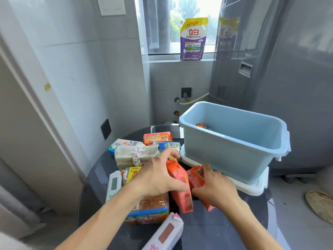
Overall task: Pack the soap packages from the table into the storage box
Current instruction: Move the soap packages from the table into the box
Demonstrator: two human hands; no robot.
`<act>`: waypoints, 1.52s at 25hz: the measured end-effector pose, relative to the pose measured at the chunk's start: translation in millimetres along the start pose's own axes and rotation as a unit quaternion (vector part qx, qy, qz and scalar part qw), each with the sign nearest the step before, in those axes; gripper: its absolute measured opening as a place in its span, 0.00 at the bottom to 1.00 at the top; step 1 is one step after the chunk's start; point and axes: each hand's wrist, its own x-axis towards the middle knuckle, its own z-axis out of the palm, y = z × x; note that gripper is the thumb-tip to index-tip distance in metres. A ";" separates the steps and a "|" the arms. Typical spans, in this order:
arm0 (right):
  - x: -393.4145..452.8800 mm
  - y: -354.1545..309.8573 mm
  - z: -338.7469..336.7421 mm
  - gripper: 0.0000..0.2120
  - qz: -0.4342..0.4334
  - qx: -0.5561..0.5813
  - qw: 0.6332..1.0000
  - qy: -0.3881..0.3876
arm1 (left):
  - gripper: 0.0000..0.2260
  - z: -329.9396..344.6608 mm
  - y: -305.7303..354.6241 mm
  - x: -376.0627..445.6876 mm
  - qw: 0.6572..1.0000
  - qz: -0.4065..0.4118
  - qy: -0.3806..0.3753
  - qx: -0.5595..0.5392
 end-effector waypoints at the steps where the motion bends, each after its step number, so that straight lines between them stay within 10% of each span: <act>1: -2.7 -0.5 -5.0 0.24 0.017 0.042 0.999 -0.006 | 0.31 -2.6 0.3 -0.4 0.997 -0.008 0.023 -0.076; 8: -25.5 2.8 -63.2 0.18 0.024 0.548 0.832 -0.087 | 0.25 -9.1 19.6 4.5 0.838 -0.062 0.046 -0.541; 15: -30.6 -1.6 -98.2 0.20 -0.034 0.624 0.780 -0.038 | 0.26 -4.0 70.1 43.9 0.826 -0.079 0.007 -0.558; 19: 1.0 11.5 -157.8 0.25 -0.058 0.640 0.766 0.029 | 0.23 -21.9 122.8 108.1 0.874 -0.013 0.000 -0.487; 22: 47.5 28.4 -189.1 0.18 0.039 0.547 0.832 0.083 | 0.13 -16.0 149.9 159.4 0.917 0.040 -0.078 -0.388; 26: 101.4 53.1 -178.1 0.11 0.178 0.419 0.889 -0.050 | 0.09 18.8 134.5 209.2 0.976 -0.003 -0.146 -0.161; 38: 140.8 62.9 -127.1 0.08 0.184 0.386 0.889 -0.164 | 0.17 35.2 101.3 245.1 0.974 0.084 -0.142 0.157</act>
